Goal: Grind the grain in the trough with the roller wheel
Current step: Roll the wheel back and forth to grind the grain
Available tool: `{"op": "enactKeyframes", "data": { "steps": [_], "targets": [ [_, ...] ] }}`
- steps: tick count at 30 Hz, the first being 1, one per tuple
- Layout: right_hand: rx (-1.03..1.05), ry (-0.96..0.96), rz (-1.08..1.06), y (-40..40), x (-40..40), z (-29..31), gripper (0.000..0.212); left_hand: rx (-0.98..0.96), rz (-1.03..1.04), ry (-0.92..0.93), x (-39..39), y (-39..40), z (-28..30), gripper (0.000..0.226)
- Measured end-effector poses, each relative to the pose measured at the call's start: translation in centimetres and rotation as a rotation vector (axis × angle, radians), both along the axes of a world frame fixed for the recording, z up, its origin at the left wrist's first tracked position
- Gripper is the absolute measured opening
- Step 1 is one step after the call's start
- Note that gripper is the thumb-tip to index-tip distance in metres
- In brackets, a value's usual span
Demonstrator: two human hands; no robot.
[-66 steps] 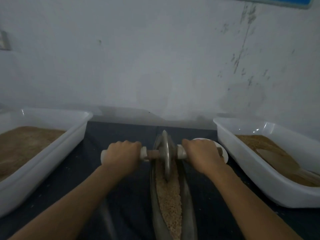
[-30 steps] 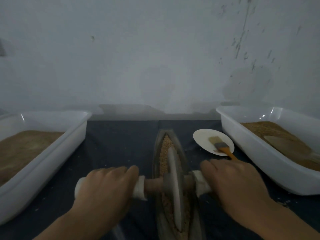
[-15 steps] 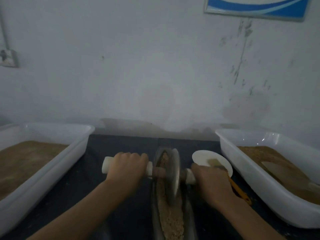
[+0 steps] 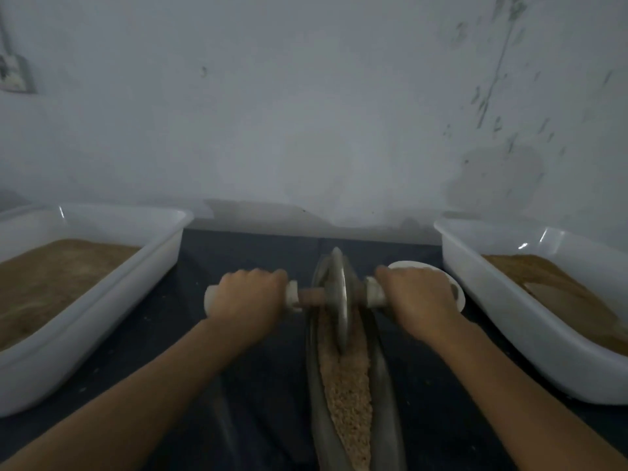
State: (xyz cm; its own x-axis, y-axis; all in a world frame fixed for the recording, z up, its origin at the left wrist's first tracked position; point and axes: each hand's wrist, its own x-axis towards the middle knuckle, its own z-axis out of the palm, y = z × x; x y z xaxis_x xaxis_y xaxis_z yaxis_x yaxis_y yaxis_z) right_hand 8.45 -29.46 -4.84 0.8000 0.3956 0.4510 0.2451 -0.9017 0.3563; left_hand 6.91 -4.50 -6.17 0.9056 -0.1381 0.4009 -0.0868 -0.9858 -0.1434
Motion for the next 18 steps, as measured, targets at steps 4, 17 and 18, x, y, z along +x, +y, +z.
{"op": "enactKeyframes", "data": {
  "steps": [4,17,18],
  "targets": [
    [0.081,0.031,-0.048,0.5,2.2,-0.2,0.022,-0.003,0.001,0.010,2.4,-0.9,1.2,0.017],
    [0.077,0.019,0.143,-1.9,-9.1,-0.9,0.062,0.067,-0.181,-0.048,-8.4,0.7,0.0,0.046],
    [0.064,0.018,0.133,-1.7,-7.6,-1.2,0.054,0.059,-0.115,-0.014,-7.0,0.5,-0.1,0.036]
  ]
}}
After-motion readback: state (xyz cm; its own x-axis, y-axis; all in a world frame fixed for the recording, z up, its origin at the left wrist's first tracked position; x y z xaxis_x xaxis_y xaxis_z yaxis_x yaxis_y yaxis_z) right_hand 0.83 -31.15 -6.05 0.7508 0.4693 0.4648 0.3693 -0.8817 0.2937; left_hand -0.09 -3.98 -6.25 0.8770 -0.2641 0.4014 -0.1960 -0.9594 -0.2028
